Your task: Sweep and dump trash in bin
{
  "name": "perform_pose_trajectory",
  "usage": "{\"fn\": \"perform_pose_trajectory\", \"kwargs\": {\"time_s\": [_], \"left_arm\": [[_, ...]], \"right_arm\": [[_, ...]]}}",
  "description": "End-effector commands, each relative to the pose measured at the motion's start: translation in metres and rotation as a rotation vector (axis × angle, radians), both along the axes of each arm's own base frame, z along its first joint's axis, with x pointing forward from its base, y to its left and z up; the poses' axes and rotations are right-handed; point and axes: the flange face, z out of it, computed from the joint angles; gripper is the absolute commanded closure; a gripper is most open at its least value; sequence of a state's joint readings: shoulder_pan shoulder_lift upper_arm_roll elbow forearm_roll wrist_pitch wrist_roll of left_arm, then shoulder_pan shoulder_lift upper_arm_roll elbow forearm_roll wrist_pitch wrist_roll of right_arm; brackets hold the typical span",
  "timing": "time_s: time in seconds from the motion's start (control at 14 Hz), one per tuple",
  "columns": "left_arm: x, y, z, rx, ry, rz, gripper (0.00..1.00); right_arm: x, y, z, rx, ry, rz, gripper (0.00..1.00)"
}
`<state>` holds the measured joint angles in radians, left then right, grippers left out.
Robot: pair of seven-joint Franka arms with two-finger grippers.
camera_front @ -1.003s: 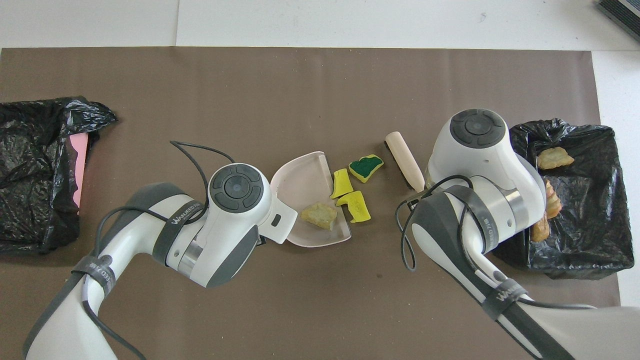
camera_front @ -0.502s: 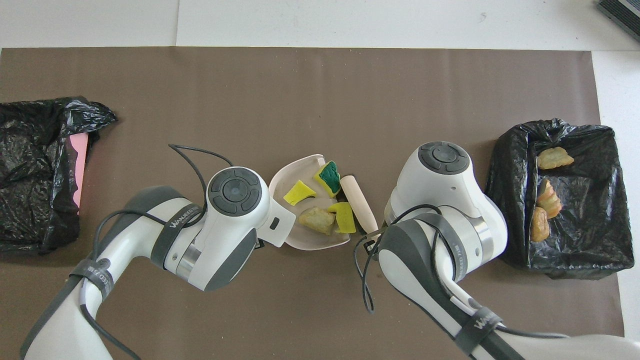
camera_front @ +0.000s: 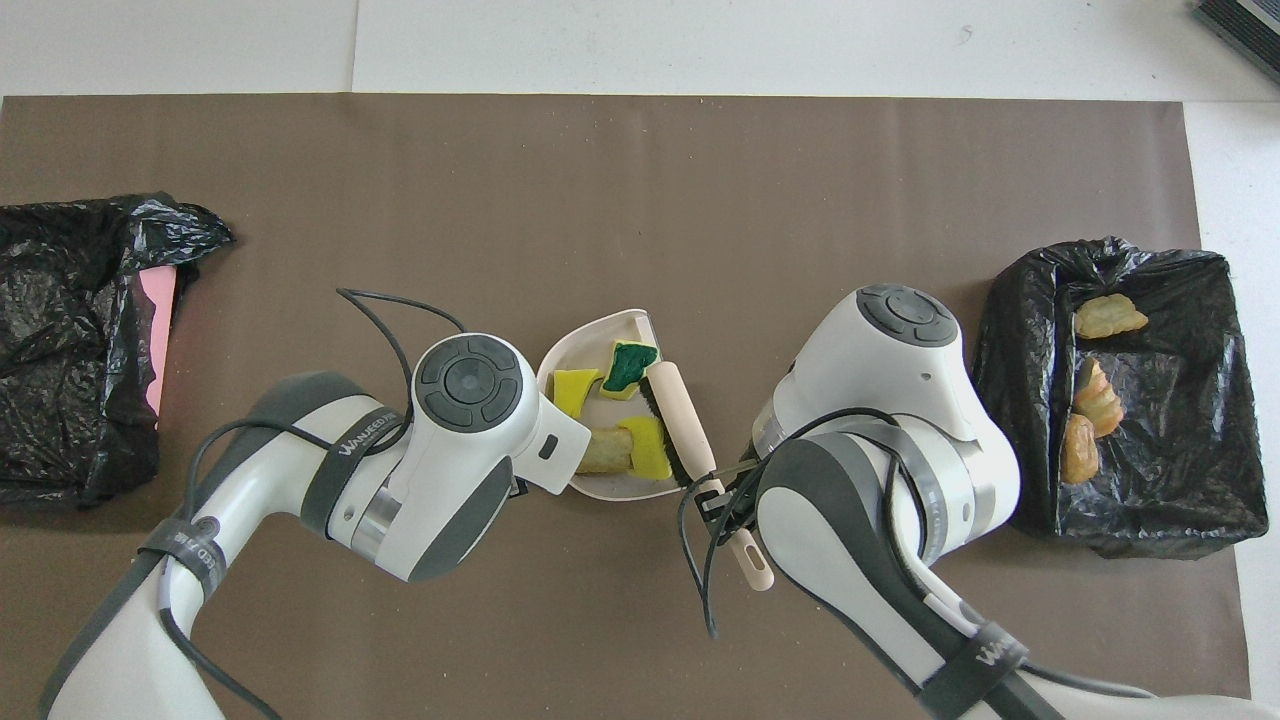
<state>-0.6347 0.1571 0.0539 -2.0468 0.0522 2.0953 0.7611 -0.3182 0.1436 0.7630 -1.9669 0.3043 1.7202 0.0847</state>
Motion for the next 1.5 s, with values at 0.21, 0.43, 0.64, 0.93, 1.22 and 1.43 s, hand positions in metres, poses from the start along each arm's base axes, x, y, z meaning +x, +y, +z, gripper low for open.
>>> {"fn": "perform_pose_trajectory", "kwargs": {"time_s": [0.21,0.43,0.64,0.93,1.22,1.43], "left_arm": [[0.018,0.032,0.02,-0.005,-0.009,-0.042,1.0],[0.028,0.072,0.056,-0.019,-0.006,-0.061,1.0],[0.032,0.135,0.103,-0.035,-0.001,-0.089,1.0],[0.044,0.252,0.132,-0.054,-0.004,-0.095,1.0],[0.045,0.392,0.164,-0.055,-0.067,-0.027,1.0],[0.031,0.485,0.183,-0.037,-0.122,0.088,1.0]], "right_arm": [[0.017,-0.048,0.016,-0.264,-0.134,-0.004,1.0],[-0.018,-0.022,0.015,-0.408,-0.116,-0.158,1.0],[-0.072,0.02,0.01,-0.361,-0.13,-0.239,1.0],[-0.143,0.076,-0.001,-0.317,-0.205,-0.283,1.0],[-0.162,0.08,-0.004,-0.288,-0.218,-0.308,1.0],[-0.175,0.083,-0.033,-0.258,-0.267,-0.3,1.0]]}}
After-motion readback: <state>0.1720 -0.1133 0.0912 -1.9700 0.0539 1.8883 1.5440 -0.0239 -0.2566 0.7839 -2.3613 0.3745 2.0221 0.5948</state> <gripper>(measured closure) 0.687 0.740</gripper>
